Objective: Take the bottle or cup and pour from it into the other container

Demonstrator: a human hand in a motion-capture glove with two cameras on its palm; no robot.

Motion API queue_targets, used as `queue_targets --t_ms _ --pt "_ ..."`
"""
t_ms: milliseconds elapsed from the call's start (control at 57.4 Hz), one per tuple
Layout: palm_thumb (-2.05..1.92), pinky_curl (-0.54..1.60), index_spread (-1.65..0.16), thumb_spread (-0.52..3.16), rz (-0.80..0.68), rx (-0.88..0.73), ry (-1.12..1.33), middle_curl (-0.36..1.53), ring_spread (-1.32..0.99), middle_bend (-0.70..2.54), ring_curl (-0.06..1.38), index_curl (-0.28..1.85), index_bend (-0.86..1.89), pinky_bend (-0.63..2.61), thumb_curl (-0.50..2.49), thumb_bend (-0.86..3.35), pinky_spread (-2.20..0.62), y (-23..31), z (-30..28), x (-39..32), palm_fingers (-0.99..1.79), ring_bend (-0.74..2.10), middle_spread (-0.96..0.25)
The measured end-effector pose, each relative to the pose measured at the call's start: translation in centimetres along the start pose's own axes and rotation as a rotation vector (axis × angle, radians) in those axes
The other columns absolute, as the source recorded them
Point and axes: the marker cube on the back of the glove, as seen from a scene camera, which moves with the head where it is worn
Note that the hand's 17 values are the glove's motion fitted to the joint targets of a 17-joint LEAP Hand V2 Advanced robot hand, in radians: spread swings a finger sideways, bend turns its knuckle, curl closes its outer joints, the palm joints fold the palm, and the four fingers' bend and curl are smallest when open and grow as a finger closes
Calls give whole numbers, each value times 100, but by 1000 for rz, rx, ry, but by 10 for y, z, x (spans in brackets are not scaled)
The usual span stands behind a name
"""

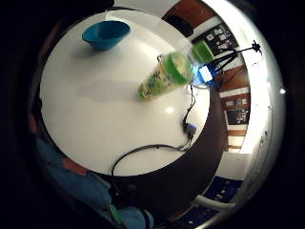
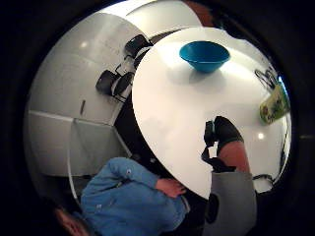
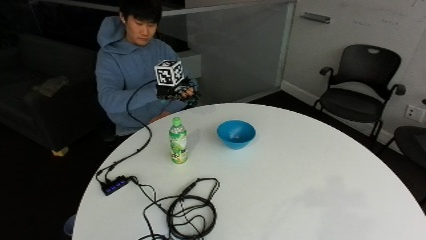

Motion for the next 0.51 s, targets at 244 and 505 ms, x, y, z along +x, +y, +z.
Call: queue_targets --t_ms 244,505 --pt "75 14 -26 74 -40 -37 -24 16 15 18 13 24 26 36 28 33 19 -12 11 -28 40 23 1" --pt "82 15 -26 88 -37 -39 44 24 16 20 18 31 23 29 37 21 22 -20 11 -33 48 21 2"
